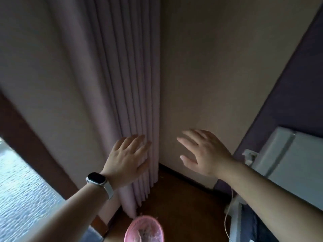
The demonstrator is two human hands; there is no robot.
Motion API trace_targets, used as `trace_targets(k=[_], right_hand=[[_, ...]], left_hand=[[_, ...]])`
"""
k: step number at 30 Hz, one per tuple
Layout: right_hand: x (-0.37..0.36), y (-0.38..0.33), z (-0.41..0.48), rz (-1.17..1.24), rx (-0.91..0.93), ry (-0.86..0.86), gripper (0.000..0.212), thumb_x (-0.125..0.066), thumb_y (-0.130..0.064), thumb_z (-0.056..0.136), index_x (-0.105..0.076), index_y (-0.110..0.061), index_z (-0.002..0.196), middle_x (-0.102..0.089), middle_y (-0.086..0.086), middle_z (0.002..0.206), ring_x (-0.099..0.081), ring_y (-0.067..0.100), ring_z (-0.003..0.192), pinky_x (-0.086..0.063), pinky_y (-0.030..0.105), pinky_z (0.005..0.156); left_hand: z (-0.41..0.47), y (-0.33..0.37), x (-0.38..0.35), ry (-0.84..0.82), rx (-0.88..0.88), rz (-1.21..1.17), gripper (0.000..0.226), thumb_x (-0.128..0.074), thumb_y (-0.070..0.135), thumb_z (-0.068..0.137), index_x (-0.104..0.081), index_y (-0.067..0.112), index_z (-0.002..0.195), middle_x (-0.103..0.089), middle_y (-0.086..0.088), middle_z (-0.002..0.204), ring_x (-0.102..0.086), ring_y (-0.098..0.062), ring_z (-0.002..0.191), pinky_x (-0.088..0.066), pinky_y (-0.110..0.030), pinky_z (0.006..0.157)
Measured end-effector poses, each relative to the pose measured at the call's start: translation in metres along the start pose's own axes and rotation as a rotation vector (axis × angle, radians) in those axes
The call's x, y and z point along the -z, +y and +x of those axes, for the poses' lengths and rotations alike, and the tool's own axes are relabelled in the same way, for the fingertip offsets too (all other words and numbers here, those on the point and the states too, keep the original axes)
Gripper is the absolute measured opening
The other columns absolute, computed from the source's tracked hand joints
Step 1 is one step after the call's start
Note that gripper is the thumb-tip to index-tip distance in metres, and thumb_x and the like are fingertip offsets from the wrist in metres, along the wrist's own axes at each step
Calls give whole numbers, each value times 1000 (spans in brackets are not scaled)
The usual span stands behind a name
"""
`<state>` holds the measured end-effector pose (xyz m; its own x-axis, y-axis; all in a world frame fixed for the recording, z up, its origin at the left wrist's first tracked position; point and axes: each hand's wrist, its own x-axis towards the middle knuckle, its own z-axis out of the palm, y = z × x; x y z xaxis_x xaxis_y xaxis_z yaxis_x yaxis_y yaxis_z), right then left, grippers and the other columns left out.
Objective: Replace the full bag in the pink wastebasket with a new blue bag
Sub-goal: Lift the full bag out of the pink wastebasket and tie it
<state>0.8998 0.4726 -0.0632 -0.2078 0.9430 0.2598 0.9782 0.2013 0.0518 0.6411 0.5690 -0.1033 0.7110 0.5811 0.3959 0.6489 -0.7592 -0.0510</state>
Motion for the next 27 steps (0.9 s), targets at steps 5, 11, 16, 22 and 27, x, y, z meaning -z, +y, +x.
trace_targets(k=[5,11,16,22,27], right_hand=[[-49,6,74,126,245,-25,57,-41,-54,91,-46,-20,137,-48,6,141,-46,24,126,-41,43,103],[-118,33,139,236,510,-89,57,-42,-54,91,-45,-21,137,-48,6,140,-47,25,126,-42,44,101],[-168,45,164,302,692,-164,58,-44,-54,88,-46,-23,137,-49,5,141,-45,25,129,-39,43,104],[-232,39,156,369,773,-238,57,-50,-52,84,-47,-24,133,-50,5,139,-46,24,127,-39,41,101],[-310,17,123,394,784,-304,58,-53,-50,81,-48,-22,131,-52,4,134,-47,24,123,-39,40,100]], left_hand=[[-19,-30,-24,-63,218,96,51,-56,47,85,-55,21,129,-58,-7,133,-52,-30,125,-41,-47,100],[-18,-18,-55,-119,516,167,48,-50,48,87,-58,23,128,-59,-7,132,-54,-30,123,-38,-46,101],[-11,6,-85,-180,678,210,48,-53,46,87,-58,22,128,-59,-9,133,-54,-31,123,-41,-48,101],[-33,28,-125,-244,805,207,47,-49,46,89,-58,19,127,-59,-9,131,-53,-31,122,-36,-44,102],[-94,44,-186,-283,868,168,46,-53,43,88,-58,17,125,-61,-9,128,-53,-31,120,-36,-44,101]])
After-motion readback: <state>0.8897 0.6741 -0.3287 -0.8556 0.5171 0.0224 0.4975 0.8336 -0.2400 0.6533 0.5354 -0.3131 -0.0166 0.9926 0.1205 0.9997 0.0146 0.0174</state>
